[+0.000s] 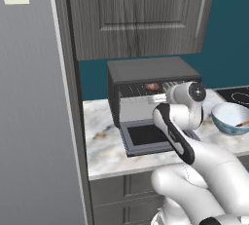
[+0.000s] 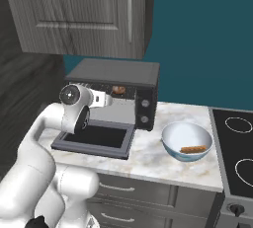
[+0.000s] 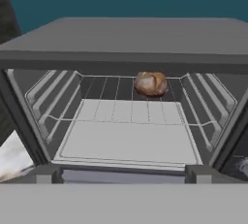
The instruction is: Pick up the heated bread from the toaster oven and place it in the bowl. Then move the bread bowl to the dining counter.
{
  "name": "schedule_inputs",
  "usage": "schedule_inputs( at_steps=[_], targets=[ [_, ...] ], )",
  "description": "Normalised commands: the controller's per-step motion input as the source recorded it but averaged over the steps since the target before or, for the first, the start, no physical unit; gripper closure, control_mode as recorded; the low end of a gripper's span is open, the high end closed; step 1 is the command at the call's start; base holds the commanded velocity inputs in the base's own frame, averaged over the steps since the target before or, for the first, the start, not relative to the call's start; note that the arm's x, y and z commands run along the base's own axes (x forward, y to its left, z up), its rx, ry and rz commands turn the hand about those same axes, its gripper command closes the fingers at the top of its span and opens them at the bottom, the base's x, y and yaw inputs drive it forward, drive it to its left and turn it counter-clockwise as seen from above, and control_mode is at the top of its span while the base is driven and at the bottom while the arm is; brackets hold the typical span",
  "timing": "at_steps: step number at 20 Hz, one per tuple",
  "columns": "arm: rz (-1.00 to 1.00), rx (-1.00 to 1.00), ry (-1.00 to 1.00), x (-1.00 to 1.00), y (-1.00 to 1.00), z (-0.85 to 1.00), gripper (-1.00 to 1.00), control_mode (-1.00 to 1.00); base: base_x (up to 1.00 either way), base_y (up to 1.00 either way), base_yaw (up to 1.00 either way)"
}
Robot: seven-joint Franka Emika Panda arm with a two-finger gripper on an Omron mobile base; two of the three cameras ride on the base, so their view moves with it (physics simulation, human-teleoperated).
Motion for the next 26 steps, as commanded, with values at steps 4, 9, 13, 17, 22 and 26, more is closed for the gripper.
schedule_inputs(
  at_steps=[4,9,13,17,22,26],
  targets=[
    [0.0,0.0,0.0,0.39,0.0,-0.31,-1.0,-1.0,0.0,0.0,0.0],
    [0.0,0.0,0.0,0.45,0.02,-0.27,-1.0,-1.0,0.0,0.0,0.0],
    [0.0,0.0,0.0,0.51,0.06,-0.19,-1.0,-1.0,0.0,0.0,0.0],
    [-0.02,0.0,0.0,0.47,0.05,-0.02,-1.0,-1.0,0.0,0.0,0.0],
    [-0.03,0.0,0.0,0.41,0.01,-0.08,-1.0,-1.0,0.0,0.0,0.0],
    [-0.01,0.0,0.0,0.43,0.0,-0.35,-1.0,-1.0,0.0,0.0,0.0]
  ],
)
